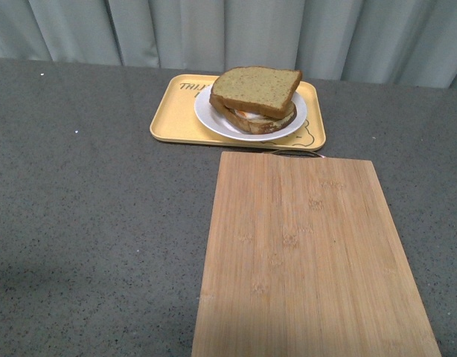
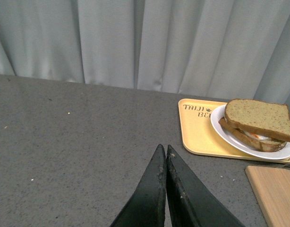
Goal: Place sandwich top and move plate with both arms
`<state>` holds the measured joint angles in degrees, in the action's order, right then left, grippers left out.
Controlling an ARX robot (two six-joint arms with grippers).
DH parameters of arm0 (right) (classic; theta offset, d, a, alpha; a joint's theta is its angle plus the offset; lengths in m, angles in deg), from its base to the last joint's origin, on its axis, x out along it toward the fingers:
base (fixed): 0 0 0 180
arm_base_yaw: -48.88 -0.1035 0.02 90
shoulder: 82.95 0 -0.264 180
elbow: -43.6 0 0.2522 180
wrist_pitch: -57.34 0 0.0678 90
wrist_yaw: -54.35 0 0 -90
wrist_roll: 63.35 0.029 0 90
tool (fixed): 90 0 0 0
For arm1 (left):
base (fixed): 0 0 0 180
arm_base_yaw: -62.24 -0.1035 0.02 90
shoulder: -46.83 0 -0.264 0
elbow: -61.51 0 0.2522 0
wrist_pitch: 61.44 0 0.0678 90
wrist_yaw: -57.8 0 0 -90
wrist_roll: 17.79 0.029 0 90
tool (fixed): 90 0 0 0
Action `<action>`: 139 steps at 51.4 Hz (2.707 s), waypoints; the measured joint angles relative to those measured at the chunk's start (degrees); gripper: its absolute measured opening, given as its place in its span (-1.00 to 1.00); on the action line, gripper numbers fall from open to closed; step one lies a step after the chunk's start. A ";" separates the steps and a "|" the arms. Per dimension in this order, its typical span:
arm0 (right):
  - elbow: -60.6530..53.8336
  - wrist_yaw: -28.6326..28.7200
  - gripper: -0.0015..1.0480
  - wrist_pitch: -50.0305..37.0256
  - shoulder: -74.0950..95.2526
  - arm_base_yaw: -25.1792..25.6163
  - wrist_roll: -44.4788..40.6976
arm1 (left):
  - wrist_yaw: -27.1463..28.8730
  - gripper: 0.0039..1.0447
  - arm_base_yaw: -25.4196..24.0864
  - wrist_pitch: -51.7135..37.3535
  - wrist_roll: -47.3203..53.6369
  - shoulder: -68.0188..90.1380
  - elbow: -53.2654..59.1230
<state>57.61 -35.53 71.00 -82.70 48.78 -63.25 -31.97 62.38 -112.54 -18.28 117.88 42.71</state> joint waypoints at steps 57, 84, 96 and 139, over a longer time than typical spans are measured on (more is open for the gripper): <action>0.00 0.00 0.82 0.00 0.00 0.00 0.00 | -0.22 -0.93 0.00 44.22 0.04 -50.56 4.02; 0.00 0.00 0.82 0.00 0.00 0.00 0.00 | -0.22 -0.93 0.00 54.45 0.04 -60.83 4.02; 0.00 0.00 0.82 0.00 0.00 0.00 0.00 | -0.24 -0.93 0.00 64.61 0.04 -70.66 4.00; 0.02 0.00 0.82 0.00 0.00 0.00 0.00 | -0.24 0.87 0.00 64.72 0.09 -70.77 4.00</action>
<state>57.63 -35.53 71.00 -82.70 48.78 -63.25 -32.21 62.38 -47.82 -18.19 47.11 46.71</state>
